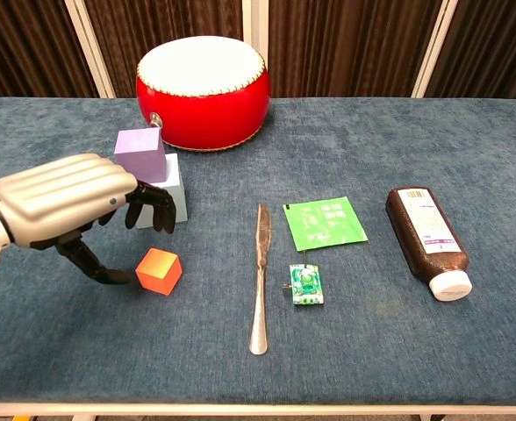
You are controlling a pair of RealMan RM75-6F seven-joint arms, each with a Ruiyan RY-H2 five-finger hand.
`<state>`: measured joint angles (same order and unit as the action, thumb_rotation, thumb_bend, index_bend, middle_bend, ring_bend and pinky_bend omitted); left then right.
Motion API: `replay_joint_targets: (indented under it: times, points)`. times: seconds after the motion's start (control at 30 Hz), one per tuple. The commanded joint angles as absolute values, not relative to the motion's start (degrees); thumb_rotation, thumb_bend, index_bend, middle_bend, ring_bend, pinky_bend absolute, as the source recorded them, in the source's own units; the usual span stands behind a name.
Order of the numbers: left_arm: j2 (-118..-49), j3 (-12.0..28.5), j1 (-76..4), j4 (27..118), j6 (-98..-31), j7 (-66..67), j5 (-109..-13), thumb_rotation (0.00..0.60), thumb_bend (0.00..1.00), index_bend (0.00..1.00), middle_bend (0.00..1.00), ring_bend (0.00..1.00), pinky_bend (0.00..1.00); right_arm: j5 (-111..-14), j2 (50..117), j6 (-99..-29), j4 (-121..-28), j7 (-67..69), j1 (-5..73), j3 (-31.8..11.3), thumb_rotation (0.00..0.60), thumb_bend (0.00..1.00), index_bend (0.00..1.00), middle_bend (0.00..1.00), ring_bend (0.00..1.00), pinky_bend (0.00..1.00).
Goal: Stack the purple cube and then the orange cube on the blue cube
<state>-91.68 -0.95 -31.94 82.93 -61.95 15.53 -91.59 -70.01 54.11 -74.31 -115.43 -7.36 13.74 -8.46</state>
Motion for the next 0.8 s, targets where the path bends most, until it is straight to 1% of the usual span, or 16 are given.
replay_joint_targets:
  times: [0.03,0.8]
  points:
    - [-92.3,-0.9,-32.1,82.7,-61.4,15.9,-90.9,0.6,0.17,0.46,0.52,0.53,0.62,-69.8,54.1,-74.1,-115.4,-7.3,13.8,-8.5,0.6,0.22,0.0,0.0,0.0,0.0]
    - [-96.1,-1.1,-33.0,78.2,-59.7,16.5,-89.2,0.6,0.18,0.47,0.53,0.53,0.62,-69.5,53.9,-74.1,-115.2,-6.5,13.9,-8.7,0.6,0.22,0.0,0.0,0.0,0.0]
